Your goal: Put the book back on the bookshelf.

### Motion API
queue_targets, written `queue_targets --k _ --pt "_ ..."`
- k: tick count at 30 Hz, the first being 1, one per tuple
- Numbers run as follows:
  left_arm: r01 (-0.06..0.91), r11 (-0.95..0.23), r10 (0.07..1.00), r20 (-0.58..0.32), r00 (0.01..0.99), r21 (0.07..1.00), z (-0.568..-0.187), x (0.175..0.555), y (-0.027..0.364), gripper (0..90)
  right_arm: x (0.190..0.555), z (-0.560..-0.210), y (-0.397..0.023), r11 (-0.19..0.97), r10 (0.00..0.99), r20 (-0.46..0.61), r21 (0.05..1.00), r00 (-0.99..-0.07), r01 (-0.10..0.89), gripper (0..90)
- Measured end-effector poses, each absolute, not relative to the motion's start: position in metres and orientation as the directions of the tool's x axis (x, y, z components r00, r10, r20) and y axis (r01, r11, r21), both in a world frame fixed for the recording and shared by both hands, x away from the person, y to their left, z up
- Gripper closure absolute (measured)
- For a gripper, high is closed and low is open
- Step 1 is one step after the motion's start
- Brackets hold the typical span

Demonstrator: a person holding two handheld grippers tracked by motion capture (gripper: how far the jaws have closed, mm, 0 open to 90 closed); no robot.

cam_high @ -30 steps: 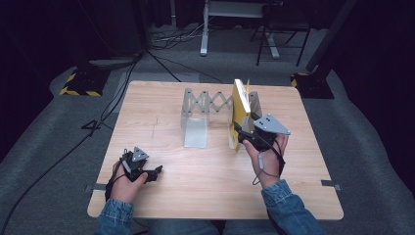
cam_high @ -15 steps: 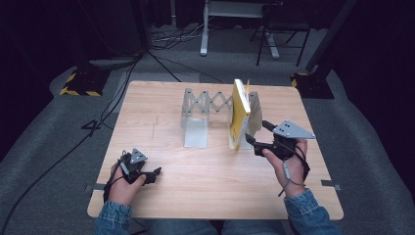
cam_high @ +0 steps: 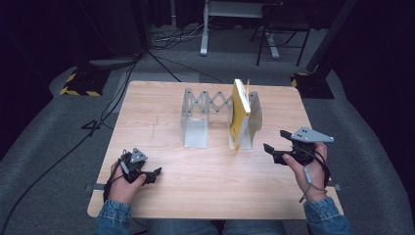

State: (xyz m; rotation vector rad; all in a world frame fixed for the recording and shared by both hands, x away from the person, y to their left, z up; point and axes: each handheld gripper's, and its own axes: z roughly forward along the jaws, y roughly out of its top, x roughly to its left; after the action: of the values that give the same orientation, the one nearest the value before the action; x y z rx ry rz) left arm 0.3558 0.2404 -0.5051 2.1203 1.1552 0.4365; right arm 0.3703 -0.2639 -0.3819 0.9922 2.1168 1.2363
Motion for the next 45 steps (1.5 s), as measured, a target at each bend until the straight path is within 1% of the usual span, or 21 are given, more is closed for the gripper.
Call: queue_targets --k 3,8,13,14,15,16,17,20,26,29,35,43,45 --pt "0.608 -0.379 0.834 -0.027 0.551 0.698 -0.505 0.356 0.24 17.3 0.371 -0.387 -0.272 0.322 0.793 -0.04 0.875 -0.608 0.362 18.6" --pt "0.608 -0.379 0.834 -0.027 0.551 0.697 -0.505 0.356 0.24 17.3 0.373 -0.397 -0.282 0.348 0.802 -0.055 0.852 -0.594 0.391 17.9" --pt "0.608 -0.38 0.834 -0.027 0.552 0.697 -0.505 0.356 0.24 17.3 0.376 -0.42 -0.299 0.368 0.816 -0.052 0.815 -0.575 0.448 17.9" --pt "0.608 -0.379 0.834 -0.028 0.551 0.697 -0.505 0.356 0.24 17.3 0.376 -0.42 -0.299 0.368 0.816 -0.052 0.815 -0.575 0.448 17.9" --pt "0.608 -0.379 0.834 -0.027 0.551 0.698 -0.505 0.356 0.24 17.3 0.376 -0.428 -0.304 0.378 0.814 -0.044 0.796 -0.579 0.472 21.1" --pt "0.608 -0.379 0.834 -0.027 0.551 0.698 -0.505 0.356 0.24 17.3 0.376 -0.428 -0.304 0.378 0.814 -0.044 0.796 -0.579 0.472 21.1" --pt "0.608 -0.378 0.834 -0.027 0.551 0.698 -0.505 0.356 0.24 17.3 0.376 -0.435 -0.308 0.396 0.807 -0.044 0.78 -0.589 0.485 22.7" --pt "0.608 -0.379 0.834 -0.028 0.551 0.698 -0.505 0.356 0.24 17.3 0.376 -0.441 -0.311 0.407 0.808 -0.047 0.766 -0.587 0.498 22.6" --pt "0.606 -0.383 0.832 -0.024 0.554 0.697 -0.505 0.356 0.241 17.3 0.374 -0.462 -0.319 0.39 0.822 -0.015 0.743 -0.569 0.543 21.9" --pt "0.606 -0.384 0.832 -0.023 0.554 0.697 -0.505 0.356 0.241 17.3 0.37 -0.473 -0.32 0.379 0.825 0.002 0.739 -0.565 0.557 21.8" --pt "0.606 -0.383 0.832 -0.024 0.554 0.697 -0.505 0.356 0.241 17.3 0.366 -0.49 -0.32 0.385 0.825 0.002 0.731 -0.566 0.564 21.6" --pt "0.606 -0.383 0.832 -0.024 0.554 0.697 -0.505 0.356 0.241 17.3 0.365 -0.5 -0.318 0.398 0.821 -0.011 0.728 -0.571 0.558 20.4" --pt "0.606 -0.384 0.832 -0.023 0.555 0.697 -0.505 0.356 0.241 17.3 0.365 -0.504 -0.316 0.395 0.82 -0.009 0.733 -0.573 0.554 16.5"
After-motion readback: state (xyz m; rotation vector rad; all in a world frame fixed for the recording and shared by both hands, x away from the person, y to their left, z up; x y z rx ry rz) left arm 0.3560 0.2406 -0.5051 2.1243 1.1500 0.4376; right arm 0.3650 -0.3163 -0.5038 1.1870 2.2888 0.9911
